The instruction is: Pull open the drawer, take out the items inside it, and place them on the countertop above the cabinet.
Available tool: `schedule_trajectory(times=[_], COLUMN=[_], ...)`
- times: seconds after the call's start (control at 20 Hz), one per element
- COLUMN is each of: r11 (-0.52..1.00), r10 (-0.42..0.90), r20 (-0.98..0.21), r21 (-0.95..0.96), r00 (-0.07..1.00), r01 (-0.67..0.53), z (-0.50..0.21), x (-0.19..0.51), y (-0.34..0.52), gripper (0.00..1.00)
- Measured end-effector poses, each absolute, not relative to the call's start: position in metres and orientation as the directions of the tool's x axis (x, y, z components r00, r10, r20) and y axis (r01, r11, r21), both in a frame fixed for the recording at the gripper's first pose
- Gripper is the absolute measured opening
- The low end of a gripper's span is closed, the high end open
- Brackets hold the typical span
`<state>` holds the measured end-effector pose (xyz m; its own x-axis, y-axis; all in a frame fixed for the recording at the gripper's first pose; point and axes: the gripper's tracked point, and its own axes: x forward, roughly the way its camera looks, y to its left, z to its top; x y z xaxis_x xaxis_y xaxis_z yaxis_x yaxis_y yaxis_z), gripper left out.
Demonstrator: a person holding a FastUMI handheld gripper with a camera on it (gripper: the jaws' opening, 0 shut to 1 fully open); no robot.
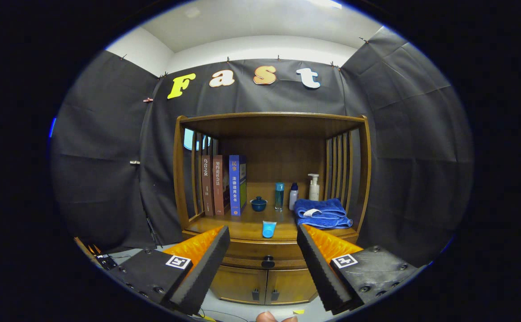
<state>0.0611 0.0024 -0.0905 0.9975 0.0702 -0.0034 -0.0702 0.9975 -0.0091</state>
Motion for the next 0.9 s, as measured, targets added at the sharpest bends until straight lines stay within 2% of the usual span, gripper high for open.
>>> schedule_trajectory(times=[0.9], r11=[0.997], r10=[0.081], r20=[0.018], r21=[-0.021], r00=[0.997], r01=[-0.080], z=[-0.0817], x=[0.0575], y=[0.0098], gripper=[0.99])
